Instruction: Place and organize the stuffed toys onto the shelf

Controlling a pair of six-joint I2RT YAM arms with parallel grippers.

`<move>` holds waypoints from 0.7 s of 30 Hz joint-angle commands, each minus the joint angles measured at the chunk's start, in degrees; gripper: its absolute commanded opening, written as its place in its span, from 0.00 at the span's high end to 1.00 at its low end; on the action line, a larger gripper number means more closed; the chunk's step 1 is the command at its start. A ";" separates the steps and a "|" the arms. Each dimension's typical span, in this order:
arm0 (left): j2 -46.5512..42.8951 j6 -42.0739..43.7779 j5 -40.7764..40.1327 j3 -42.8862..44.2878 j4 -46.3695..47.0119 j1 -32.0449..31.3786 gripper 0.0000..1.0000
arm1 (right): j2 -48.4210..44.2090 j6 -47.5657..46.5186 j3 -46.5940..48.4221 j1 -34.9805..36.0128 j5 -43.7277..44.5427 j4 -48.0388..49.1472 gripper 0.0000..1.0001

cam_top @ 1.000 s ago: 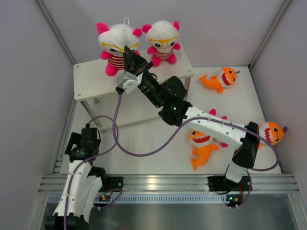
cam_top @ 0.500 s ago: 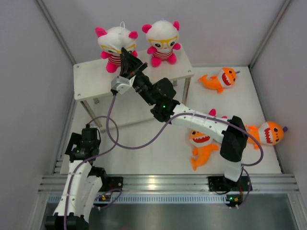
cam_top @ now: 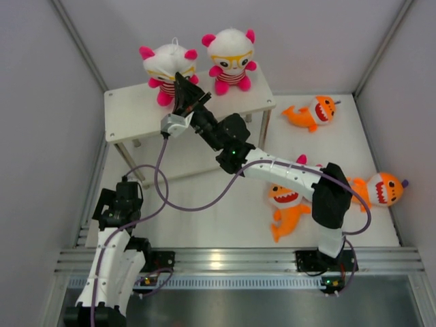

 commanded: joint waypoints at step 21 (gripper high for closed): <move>-0.86 -0.63 -0.60 -0.45 0.33 0.28 0.02 | -0.61 3.40 -2.24 -2.32 -1.24 2.25 1.00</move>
